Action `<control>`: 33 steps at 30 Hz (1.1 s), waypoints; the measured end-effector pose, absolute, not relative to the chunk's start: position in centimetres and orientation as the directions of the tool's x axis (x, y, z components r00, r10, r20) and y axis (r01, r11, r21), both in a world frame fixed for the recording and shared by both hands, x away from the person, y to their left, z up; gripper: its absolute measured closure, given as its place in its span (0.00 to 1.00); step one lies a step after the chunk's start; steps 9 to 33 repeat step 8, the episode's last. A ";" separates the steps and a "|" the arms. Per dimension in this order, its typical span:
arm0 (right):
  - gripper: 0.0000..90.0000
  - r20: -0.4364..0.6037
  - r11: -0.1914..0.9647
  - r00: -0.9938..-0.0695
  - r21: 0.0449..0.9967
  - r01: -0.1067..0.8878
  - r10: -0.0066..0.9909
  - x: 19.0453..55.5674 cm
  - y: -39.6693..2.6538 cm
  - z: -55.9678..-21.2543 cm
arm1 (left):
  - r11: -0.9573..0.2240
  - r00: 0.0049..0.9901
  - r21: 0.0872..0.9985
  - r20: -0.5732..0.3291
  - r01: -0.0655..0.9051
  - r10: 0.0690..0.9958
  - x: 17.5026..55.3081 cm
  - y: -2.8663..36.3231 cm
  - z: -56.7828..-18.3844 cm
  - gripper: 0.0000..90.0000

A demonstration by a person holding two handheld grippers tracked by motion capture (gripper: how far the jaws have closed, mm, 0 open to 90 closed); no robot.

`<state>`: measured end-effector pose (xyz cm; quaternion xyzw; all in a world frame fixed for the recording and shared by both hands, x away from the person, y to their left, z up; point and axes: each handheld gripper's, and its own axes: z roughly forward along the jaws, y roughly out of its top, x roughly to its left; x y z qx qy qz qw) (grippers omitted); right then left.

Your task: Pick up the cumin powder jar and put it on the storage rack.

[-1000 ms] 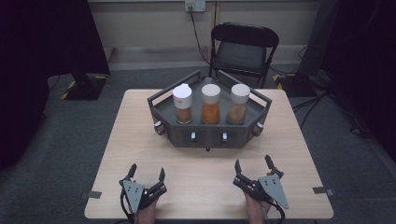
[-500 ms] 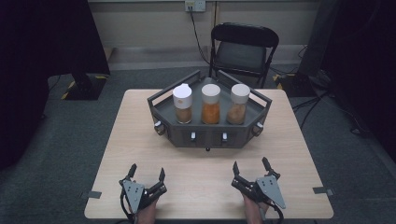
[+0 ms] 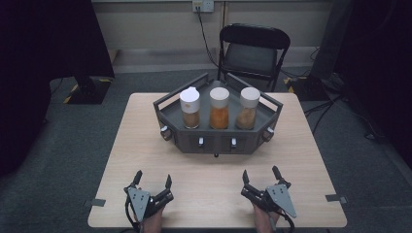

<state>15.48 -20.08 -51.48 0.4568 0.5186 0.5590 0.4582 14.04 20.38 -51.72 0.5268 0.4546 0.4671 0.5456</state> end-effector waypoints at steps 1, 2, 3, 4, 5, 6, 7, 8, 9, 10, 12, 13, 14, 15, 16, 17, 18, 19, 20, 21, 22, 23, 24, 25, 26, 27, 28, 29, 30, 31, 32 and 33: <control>0.00 0.035 -0.042 -0.163 0.998 -0.040 0.986 15.5 -20.1 -51.5 | 0.009 0.150 0.999 -0.004 -0.031 0.989 14.0 20.4 -51.7 0.03; 0.00 0.034 -0.042 -0.165 0.998 -0.042 0.986 15.4 -20.1 -51.6 | 0.009 0.150 0.999 -0.004 -0.031 0.989 14.0 20.4 -51.7 0.03; 0.00 0.033 -0.041 -0.165 0.998 -0.044 0.986 15.4 -20.1 -51.6 | 0.008 0.150 0.999 -0.004 -0.031 0.989 14.0 20.4 -51.7 0.03; 0.00 0.033 -0.040 -0.164 0.998 -0.045 0.986 15.4 -20.1 -51.6 | 0.008 0.150 0.999 -0.004 -0.031 0.989 14.0 20.4 -51.7 0.03; 0.00 0.035 -0.043 -0.162 0.998 -0.045 0.986 15.4 -20.0 -51.7 | 0.009 0.150 0.999 -0.004 -0.031 0.989 14.0 20.4 -51.7 0.03; 0.00 0.038 -0.046 -0.162 0.998 -0.043 0.986 15.4 -20.0 -51.6 | 0.009 0.150 0.999 -0.004 -0.031 0.989 14.0 20.4 -51.7 0.03; 0.00 0.040 -0.047 -0.161 0.998 -0.043 0.986 15.4 -20.1 -51.7 | 0.009 0.150 0.999 -0.004 -0.031 0.989 14.0 20.4 -51.7 0.03; 0.00 0.040 -0.047 -0.162 0.998 -0.041 0.986 15.4 -20.1 -51.6 | 0.009 0.150 0.999 -0.004 -0.031 0.989 14.0 20.4 -51.7 0.03; 0.00 0.040 -0.047 -0.162 0.998 -0.041 0.986 15.4 -20.1 -51.6 | 0.009 0.150 0.999 -0.004 -0.031 0.989 14.0 20.4 -51.7 0.03; 0.00 0.040 -0.047 -0.162 0.998 -0.041 0.986 15.4 -20.1 -51.6 | 0.009 0.150 0.999 -0.004 -0.031 0.989 14.0 20.4 -51.7 0.03; 0.00 0.040 -0.047 -0.162 0.998 -0.041 0.986 15.4 -20.1 -51.6 | 0.009 0.150 0.999 -0.004 -0.031 0.989 14.0 20.4 -51.7 0.03; 0.00 0.040 -0.047 -0.162 0.998 -0.041 0.986 15.4 -20.1 -51.6 | 0.009 0.150 0.999 -0.004 -0.031 0.989 14.0 20.4 -51.7 0.03; 0.00 0.040 -0.047 -0.162 0.998 -0.041 0.986 15.4 -20.1 -51.6 | 0.009 0.150 0.999 -0.004 -0.031 0.989 14.0 20.4 -51.7 0.03; 0.00 0.040 -0.047 -0.162 0.998 -0.041 0.986 15.4 -20.1 -51.6 | 0.009 0.150 0.999 -0.004 -0.031 0.989 14.0 20.4 -51.7 0.03; 0.00 0.040 -0.047 -0.162 0.998 -0.041 0.986 15.4 -20.1 -51.6 | 0.009 0.150 0.999 -0.004 -0.031 0.989 14.0 20.4 -51.7 0.03; 0.00 0.040 -0.047 -0.162 0.998 -0.041 0.986 15.4 -20.1 -51.6 | 0.009 0.150 0.999 -0.004 -0.031 0.989 14.0 20.4 -51.7 0.03; 0.00 0.040 -0.047 -0.162 0.998 -0.041 0.986 15.4 -20.1 -51.6 | 0.009 0.150 0.999 -0.004 -0.031 0.989 14.0 20.4 -51.7 0.03; 0.00 0.040 -0.047 -0.162 0.998 -0.041 0.986 15.4 -20.1 -51.6 | 0.009 0.150 0.999 -0.004 -0.031 0.989 14.0 20.4 -51.7 0.03; 0.00 0.040 -0.047 -0.162 0.998 -0.041 0.986 15.4 -20.1 -51.6 | 0.009 0.150 0.999 -0.004 -0.031 0.989 14.0 20.4 -51.7 0.03; 0.00 0.040 -0.047 -0.162 0.998 -0.041 0.986 15.4 -20.1 -51.6 | 0.009 0.150 0.999 -0.004 -0.031 0.989 14.0 20.4 -51.7 0.03; 0.00 0.040 -0.047 -0.162 0.998 -0.041 0.986 15.4 -20.1 -51.6 | 0.009 0.150 0.999 -0.004 -0.031 0.989 14.0 20.4 -51.7 0.03; 0.00 0.040 -0.047 -0.162 0.998 -0.041 0.986 15.4 -20.1 -51.6 | 0.009 0.150 0.999 -0.004 -0.031 0.989 14.0 20.4 -51.7 0.03; 0.00 0.040 -0.047 -0.162 0.998 -0.041 0.986 15.4 -20.1 -51.6 | 0.009 0.150 0.999 -0.004 -0.031 0.989 14.0 20.4 -51.7 0.03; 0.00 0.040 -0.047 -0.162 0.998 -0.041 0.986 15.4 -20.1 -51.6 | 0.009 0.150 0.999 -0.004 -0.031 0.989 14.0 20.4 -51.7 0.03; 0.00 0.040 -0.047 -0.162 0.998 -0.041 0.986 15.4 -20.1 -51.6 | 0.009 0.150 0.999 -0.004 -0.031 0.989 14.0 20.4 -51.7 0.03; 0.00 0.040 -0.047 -0.162 0.998 -0.041 0.986 15.4 -20.1 -51.6 | 0.009 0.150 0.999 -0.004 -0.031 0.989 14.0 20.4 -51.7 0.03; 0.00 0.040 -0.047 -0.162 0.998 -0.041 0.986 15.4 -20.1 -51.6 | 0.009 0.150 0.999 -0.004 -0.031 0.989 14.0 20.4 -51.7 0.03; 0.00 0.040 -0.047 -0.162 0.998 -0.041 0.986 15.4 -20.1 -51.6 | 0.009 0.150 0.999 -0.004 -0.031 0.989 14.0 20.4 -51.7 0.03; 0.00 0.040 -0.047 -0.162 0.998 -0.041 0.986 15.4 -20.1 -51.6 | 0.009 0.150 0.999 -0.004 -0.031 0.989 14.0 20.4 -51.7 0.03; 0.00 0.040 -0.047 -0.162 0.998 -0.041 0.986 15.4 -20.1 -51.6 | 0.009 0.150 0.999 -0.004 -0.031 0.989 14.0 20.4 -51.7 0.03; 0.00 0.040 -0.047 -0.162 0.998 -0.041 0.986 15.4 -20.1 -51.6 | 0.009 0.150 0.999 -0.004 -0.031 0.989 14.0 20.4 -51.7 0.03; 0.00 0.040 -0.047 -0.162 0.998 -0.041 0.986 15.4 -20.1 -51.6 | 0.009 0.150 0.999 -0.004 -0.031 0.989 14.0 20.4 -51.7 0.03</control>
